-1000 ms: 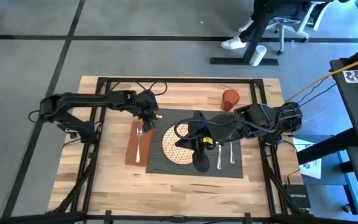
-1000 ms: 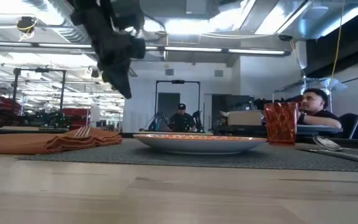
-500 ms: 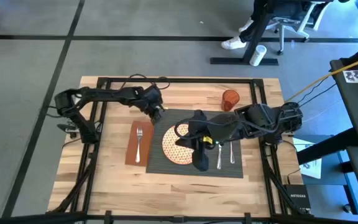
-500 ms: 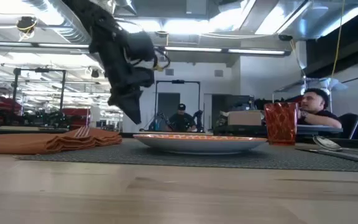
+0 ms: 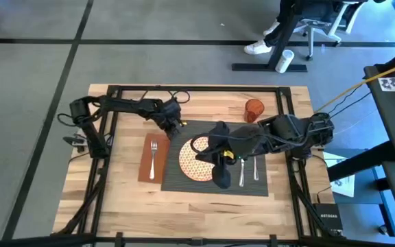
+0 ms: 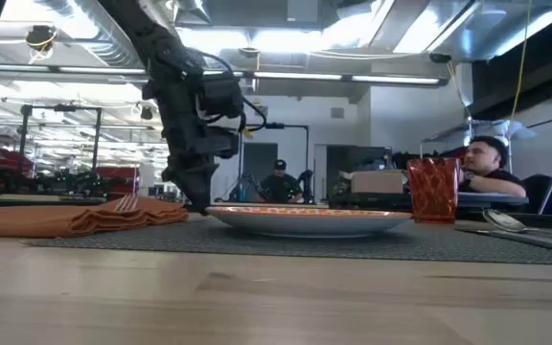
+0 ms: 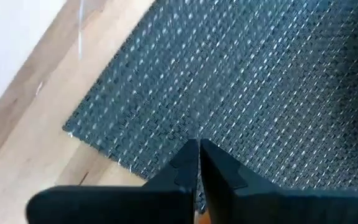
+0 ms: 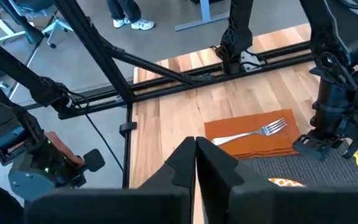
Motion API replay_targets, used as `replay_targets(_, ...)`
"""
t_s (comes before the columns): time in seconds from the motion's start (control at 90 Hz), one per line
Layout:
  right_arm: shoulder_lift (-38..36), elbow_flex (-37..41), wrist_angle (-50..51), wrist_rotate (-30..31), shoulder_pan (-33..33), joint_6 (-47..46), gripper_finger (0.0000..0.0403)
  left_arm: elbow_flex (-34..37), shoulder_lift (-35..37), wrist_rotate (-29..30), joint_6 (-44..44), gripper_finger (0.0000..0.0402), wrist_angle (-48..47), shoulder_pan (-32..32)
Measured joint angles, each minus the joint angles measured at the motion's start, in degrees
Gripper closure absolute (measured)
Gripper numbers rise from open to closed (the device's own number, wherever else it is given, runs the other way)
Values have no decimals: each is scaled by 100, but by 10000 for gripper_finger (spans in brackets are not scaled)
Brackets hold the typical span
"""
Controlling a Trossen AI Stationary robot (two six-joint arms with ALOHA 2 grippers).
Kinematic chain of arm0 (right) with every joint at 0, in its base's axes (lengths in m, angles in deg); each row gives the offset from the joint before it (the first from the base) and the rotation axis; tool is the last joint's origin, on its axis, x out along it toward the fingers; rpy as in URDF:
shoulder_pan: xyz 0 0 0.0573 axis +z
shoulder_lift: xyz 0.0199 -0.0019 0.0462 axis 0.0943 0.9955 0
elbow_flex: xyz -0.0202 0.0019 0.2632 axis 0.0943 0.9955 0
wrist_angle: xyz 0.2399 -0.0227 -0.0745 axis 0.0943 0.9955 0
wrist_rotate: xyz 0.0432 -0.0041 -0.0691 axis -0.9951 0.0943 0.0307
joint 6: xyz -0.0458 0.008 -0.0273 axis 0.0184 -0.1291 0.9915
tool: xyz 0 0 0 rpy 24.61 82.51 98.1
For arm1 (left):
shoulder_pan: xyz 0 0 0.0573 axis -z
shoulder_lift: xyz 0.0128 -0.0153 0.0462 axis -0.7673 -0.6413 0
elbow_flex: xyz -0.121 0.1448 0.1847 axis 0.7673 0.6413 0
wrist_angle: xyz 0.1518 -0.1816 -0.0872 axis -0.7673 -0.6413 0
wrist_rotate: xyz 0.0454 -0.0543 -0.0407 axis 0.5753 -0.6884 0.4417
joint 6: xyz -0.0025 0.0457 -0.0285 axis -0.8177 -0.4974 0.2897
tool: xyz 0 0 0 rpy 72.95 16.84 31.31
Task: Set table place
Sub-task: Adjust the orange table napkin
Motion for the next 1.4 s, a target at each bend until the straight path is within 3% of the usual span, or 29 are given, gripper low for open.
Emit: replay_targets(1.4,0,-2,0,-4,0,0,403,261,37,240,304,402,-243,33)
